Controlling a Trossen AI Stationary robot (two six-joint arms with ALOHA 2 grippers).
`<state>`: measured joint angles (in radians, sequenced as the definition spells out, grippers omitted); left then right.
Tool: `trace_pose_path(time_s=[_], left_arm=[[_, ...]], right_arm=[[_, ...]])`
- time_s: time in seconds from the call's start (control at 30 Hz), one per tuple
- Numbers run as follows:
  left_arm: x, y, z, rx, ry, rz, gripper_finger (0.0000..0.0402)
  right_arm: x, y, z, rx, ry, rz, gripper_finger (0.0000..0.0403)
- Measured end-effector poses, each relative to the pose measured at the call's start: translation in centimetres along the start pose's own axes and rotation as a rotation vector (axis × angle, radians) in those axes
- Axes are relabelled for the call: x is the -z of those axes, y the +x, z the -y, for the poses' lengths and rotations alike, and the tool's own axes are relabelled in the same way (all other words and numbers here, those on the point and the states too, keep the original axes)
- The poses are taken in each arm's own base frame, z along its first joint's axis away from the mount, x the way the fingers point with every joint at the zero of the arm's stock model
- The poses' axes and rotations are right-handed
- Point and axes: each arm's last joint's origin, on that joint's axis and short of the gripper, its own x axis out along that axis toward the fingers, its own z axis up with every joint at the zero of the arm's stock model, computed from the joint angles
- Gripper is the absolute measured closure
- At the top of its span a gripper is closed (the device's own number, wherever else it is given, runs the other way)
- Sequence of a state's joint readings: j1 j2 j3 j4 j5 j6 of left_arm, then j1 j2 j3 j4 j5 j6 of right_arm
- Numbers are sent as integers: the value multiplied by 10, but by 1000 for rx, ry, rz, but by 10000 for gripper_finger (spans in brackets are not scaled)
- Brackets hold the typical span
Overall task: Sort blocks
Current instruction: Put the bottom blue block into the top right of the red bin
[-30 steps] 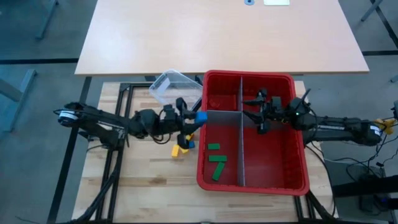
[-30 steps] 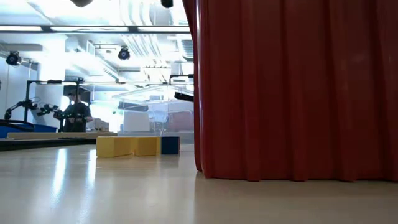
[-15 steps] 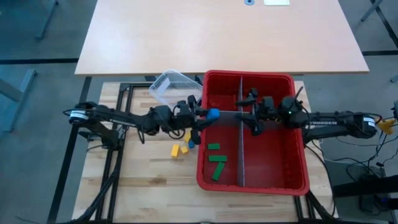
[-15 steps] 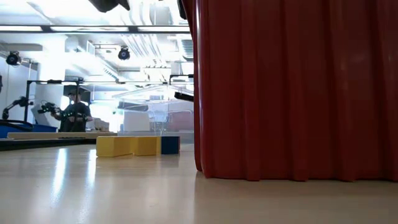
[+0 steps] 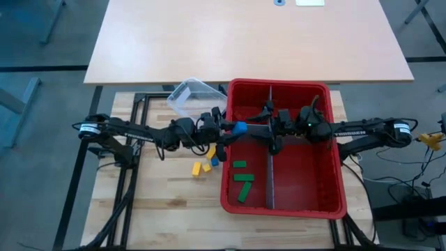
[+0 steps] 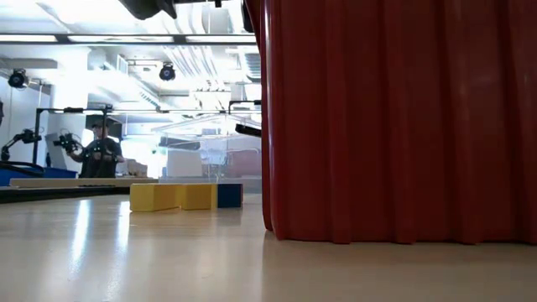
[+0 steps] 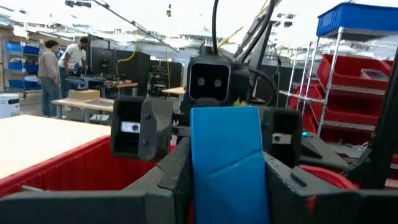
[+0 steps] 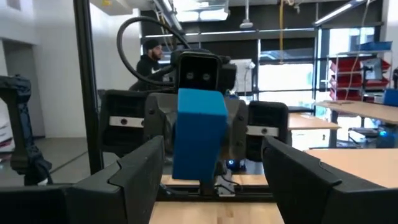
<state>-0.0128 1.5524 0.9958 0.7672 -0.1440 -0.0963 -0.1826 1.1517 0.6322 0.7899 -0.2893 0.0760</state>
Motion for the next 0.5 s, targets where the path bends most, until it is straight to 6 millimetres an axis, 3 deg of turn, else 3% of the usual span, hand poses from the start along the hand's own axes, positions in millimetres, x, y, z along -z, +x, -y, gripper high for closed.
trace_pose_path(time_s=[0.5], left_arm=[[3, 0, 1, 30, 4, -32, 292]], right_arm=[[8, 41, 3, -58, 23, -35, 153]])
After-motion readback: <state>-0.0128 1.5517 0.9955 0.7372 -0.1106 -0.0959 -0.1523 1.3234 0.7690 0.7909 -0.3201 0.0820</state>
